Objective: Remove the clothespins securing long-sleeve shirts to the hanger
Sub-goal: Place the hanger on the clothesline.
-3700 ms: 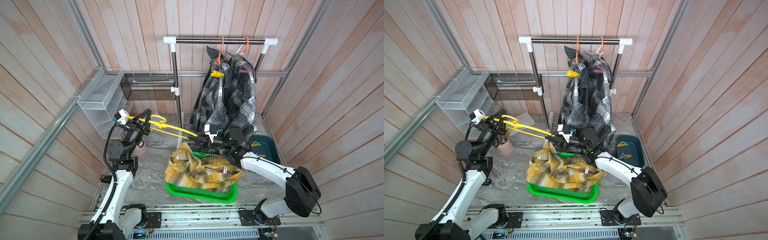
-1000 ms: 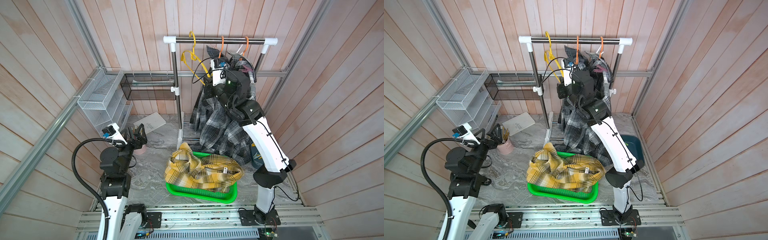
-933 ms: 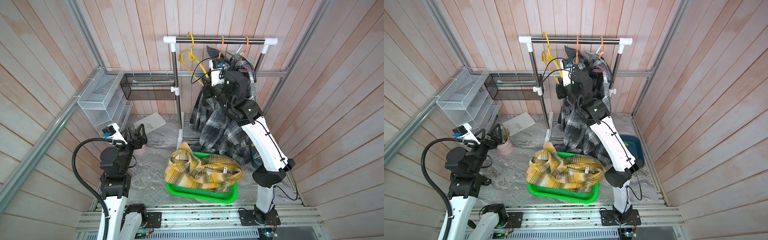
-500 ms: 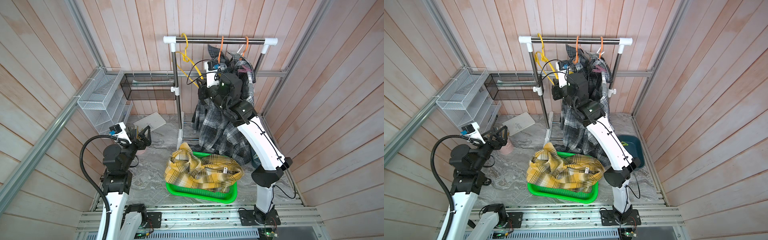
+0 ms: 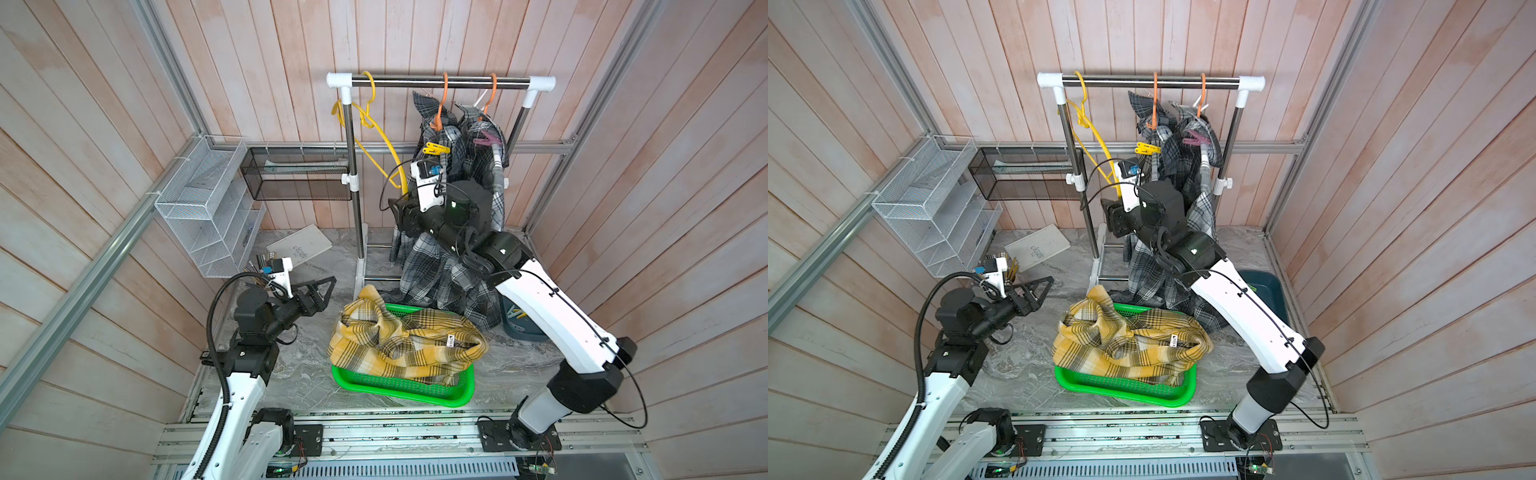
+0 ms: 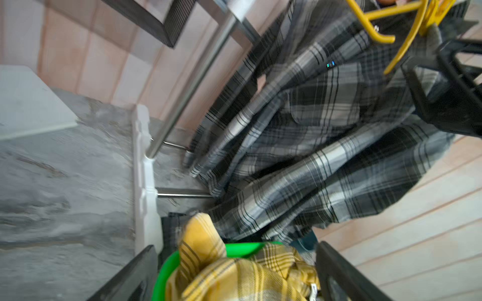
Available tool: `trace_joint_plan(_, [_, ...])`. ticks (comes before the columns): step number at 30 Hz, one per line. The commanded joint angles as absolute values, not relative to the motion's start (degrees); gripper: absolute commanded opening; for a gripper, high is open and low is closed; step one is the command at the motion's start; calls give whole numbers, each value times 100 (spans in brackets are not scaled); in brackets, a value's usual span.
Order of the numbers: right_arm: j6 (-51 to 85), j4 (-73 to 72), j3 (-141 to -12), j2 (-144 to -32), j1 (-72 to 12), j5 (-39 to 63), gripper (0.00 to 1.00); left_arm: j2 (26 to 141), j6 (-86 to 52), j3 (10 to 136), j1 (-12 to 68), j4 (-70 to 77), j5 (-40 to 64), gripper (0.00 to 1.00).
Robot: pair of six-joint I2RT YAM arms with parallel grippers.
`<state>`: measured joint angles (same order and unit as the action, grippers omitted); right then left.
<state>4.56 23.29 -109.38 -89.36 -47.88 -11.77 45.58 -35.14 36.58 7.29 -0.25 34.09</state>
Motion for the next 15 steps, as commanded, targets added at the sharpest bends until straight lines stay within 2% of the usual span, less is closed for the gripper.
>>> trace_joint_plan(1, [716,2677,-10217,-8226,-5090,-1396,66,4504,-3824,3366,1467,218,3126,95])
trace_joint_plan(7, [1919,3410,-8464,-7127,-5334,-1631,65,5158,-4010,3014,2724,670,2692,95])
trace_joint_plan(15, [3036,4042,-7162,-6638,-5201,-1921,66,6329,-4105,3048,4122,957,2244,94])
